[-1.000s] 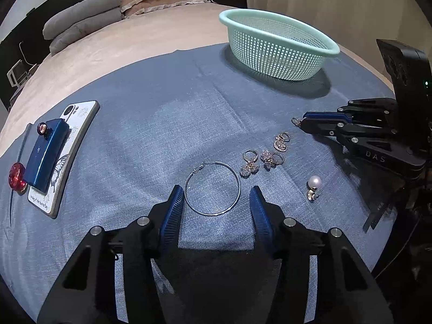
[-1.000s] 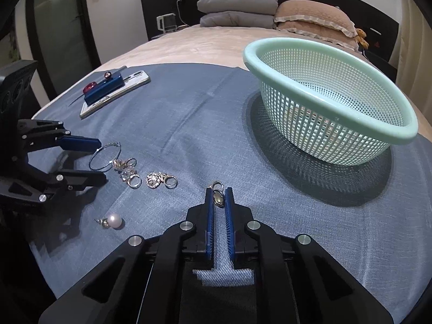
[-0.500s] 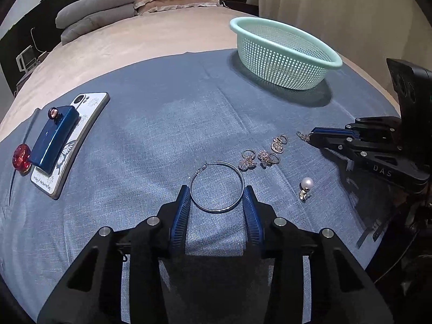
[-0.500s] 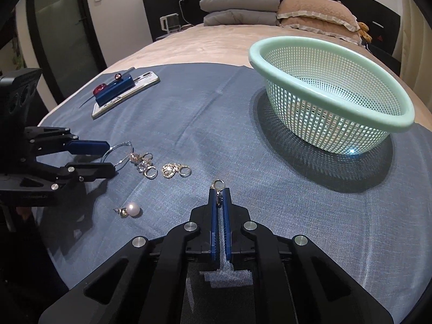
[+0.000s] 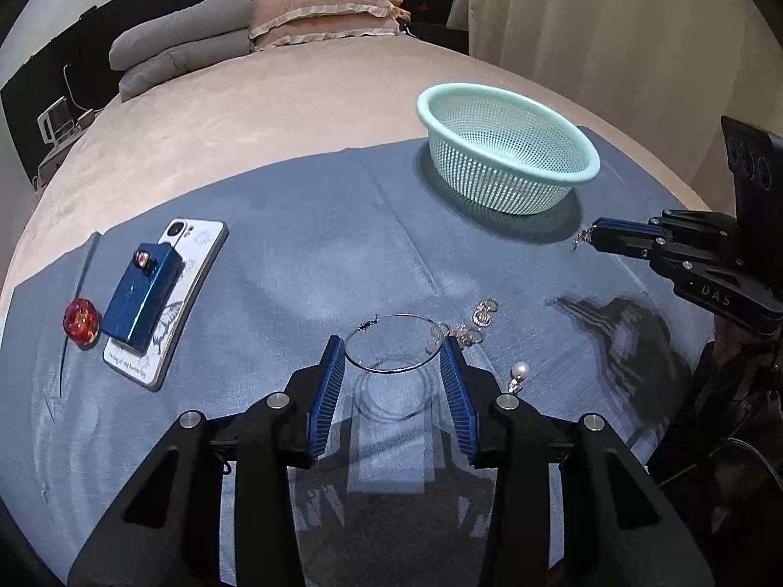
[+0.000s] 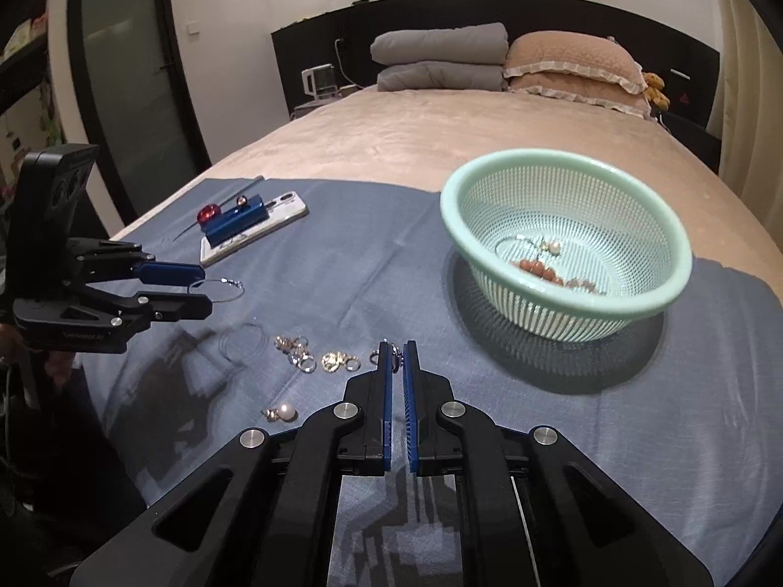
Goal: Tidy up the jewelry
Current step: 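Carry the earring and hoop over the green basket and open both tools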
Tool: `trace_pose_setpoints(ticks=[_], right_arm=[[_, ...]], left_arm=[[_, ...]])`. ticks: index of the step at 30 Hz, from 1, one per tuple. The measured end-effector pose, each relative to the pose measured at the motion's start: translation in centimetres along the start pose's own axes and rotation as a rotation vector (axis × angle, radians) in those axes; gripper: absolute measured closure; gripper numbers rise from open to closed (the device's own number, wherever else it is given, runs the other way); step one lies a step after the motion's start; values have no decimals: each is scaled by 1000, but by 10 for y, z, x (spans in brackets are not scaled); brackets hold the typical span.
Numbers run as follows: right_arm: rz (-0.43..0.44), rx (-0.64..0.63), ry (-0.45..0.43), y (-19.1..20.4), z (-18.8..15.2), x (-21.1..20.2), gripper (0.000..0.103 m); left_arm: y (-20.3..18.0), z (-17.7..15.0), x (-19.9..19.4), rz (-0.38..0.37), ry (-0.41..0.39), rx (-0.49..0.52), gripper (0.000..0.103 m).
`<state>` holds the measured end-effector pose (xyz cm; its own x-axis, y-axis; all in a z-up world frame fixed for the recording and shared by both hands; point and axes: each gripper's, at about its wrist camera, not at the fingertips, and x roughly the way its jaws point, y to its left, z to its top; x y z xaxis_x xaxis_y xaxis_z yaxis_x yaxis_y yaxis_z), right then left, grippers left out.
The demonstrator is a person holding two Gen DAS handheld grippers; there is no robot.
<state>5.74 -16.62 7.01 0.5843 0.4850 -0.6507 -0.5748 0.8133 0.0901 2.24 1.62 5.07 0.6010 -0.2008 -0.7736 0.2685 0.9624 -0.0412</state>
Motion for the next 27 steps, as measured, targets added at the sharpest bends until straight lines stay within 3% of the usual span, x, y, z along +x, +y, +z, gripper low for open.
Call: trace_pose_setpoints(ticks=[10, 15, 21, 27], right_arm=[[-96, -44, -122, -37, 58, -41, 99], [-124, -66, -145, -53, 77, -45, 99], [-127, -34, -119, -76, 74, -23, 99], [-125, 9, -57, -96, 54, 10, 99]], left_arm=[[-38, 81, -9, -65, -99, 116, 62], [-59, 117, 3, -100, -105, 178, 62], [-75, 147, 36, -141, -82, 226, 62], [-83, 151, 79, -158, -14, 262, 62]])
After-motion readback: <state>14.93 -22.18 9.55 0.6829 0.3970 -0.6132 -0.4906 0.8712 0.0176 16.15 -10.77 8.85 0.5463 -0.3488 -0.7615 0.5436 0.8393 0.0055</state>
